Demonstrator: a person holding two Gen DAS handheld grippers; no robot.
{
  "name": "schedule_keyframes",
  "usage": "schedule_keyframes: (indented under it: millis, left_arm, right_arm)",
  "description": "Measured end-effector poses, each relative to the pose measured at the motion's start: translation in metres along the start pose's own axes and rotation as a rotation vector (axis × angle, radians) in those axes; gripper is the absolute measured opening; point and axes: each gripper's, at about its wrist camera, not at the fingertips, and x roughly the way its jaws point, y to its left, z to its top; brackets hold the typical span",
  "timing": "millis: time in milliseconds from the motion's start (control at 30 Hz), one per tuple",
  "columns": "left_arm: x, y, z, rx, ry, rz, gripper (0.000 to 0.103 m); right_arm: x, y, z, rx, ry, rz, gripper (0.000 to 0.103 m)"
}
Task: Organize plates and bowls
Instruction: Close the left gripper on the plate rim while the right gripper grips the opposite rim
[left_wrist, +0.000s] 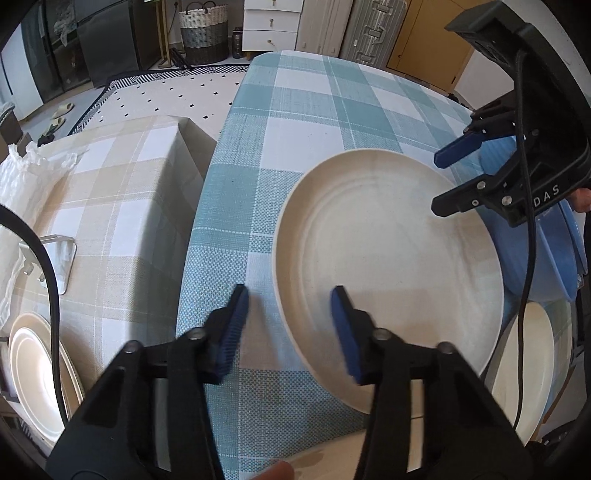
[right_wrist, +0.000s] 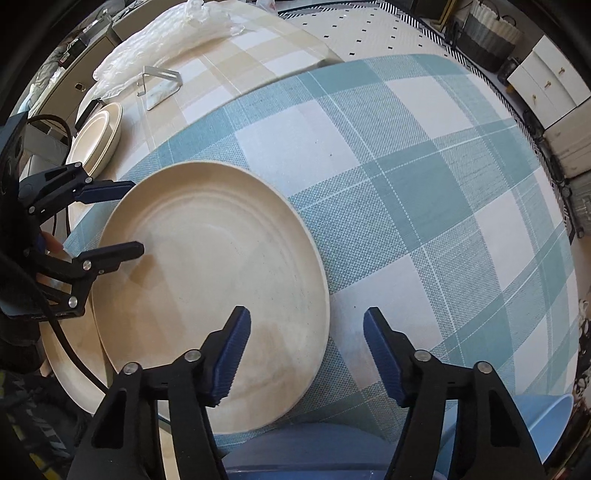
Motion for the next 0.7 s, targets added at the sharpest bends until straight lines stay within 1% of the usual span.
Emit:
schedule_keyframes:
  millis: [67,133,200,267,300,367,433,700]
  left_arm:
    - [0.000,0.001,0.000,-0.007,0.001,0.000,0.028]
    - [0.000,0.000,-0.001,-0.003,0.004,-0.003,0.025]
    - [0.000,0.001,-0.001,-0.007,0.008,-0.006,0.024]
    - [0.000,0.001,0.000,-0.011,0.012,-0.011,0.023]
    - [0.000,0.001,0.000,-0.014,0.014,-0.016,0.022]
    - [0.000,0.000,0.000,-0.016,0.019,-0.019,0.019]
    - [0.000,-0.002,0.000,-0.014,0.025,-0.025,0.017]
    - [0.000,-0.001,-0.001,-0.044,0.022,-0.026,0.014]
  right_arm:
    - [0.006,-0.001,0.001,-0.002,0.021,0.003,0.055]
    - [0.011,-0.003,0.002,0.001,0.036,0.004,0.053]
    - [0.015,-0.004,0.003,-0.001,0.046,0.010,0.046]
    - [0.019,-0.004,0.004,0.001,0.059,0.026,0.037]
    - [0.018,-0.004,0.004,0.000,0.056,0.030,0.036]
    - [0.018,-0.004,0.004,-0.002,0.058,0.033,0.030]
    - [0.019,-0.003,0.004,-0.005,0.060,0.030,0.029]
    - [0.019,0.003,0.002,-0.016,0.058,0.003,0.028]
